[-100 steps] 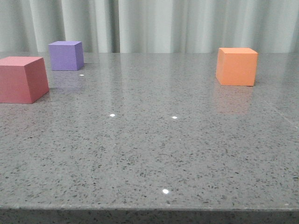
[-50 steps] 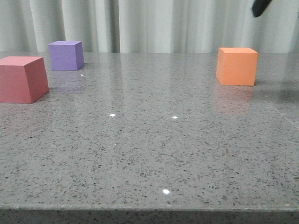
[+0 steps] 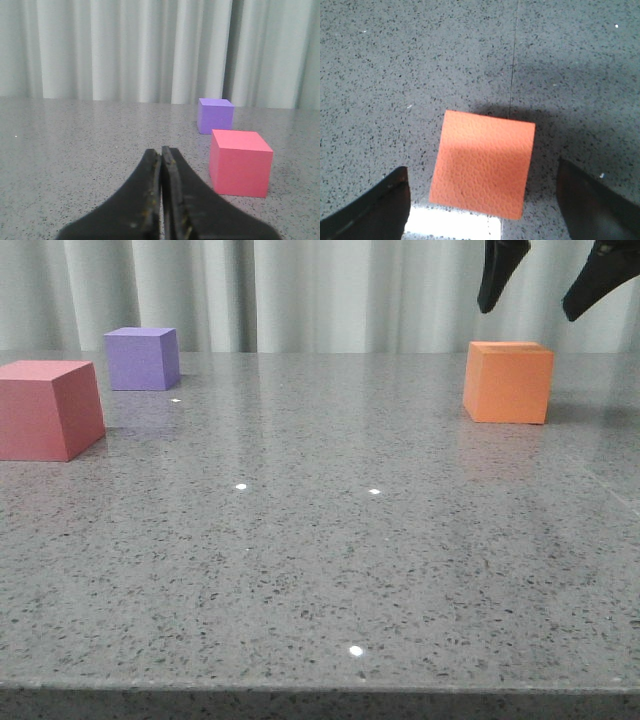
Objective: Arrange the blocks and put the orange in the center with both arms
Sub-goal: 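Lower the open right gripper over the orange cube, then close the right gripper on the orange cube and lift it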
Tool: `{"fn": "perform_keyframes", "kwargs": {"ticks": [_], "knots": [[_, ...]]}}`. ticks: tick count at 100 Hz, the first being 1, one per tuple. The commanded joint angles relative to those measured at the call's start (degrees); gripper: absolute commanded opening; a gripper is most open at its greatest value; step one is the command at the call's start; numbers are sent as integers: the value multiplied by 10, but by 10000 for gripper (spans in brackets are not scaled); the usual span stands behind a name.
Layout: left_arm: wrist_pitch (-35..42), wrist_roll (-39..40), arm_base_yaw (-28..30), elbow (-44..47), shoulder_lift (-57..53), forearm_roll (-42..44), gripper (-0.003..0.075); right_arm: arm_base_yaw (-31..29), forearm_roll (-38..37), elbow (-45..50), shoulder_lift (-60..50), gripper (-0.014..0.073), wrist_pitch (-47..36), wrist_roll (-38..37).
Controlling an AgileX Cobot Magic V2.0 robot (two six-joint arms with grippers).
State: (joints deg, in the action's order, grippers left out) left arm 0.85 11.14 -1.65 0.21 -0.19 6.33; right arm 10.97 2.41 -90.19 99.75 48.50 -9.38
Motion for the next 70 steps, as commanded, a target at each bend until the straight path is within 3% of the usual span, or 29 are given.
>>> {"fn": "perform_keyframes", "kwargs": {"ticks": [1, 41, 60, 70], "knots": [[43, 1, 1, 24, -21, 0, -20, 1, -4, -25, -11, 591, -17, 7], [43, 1, 1, 24, -21, 0, -20, 1, -4, -25, 37, 582, -24, 7], [43, 1, 1, 24, -21, 0, -20, 1, 2, -25, 36, 351, -24, 7], [43, 1, 1, 24, -21, 0, -20, 6, 8, -25, 31, 331, -24, 7]]}}
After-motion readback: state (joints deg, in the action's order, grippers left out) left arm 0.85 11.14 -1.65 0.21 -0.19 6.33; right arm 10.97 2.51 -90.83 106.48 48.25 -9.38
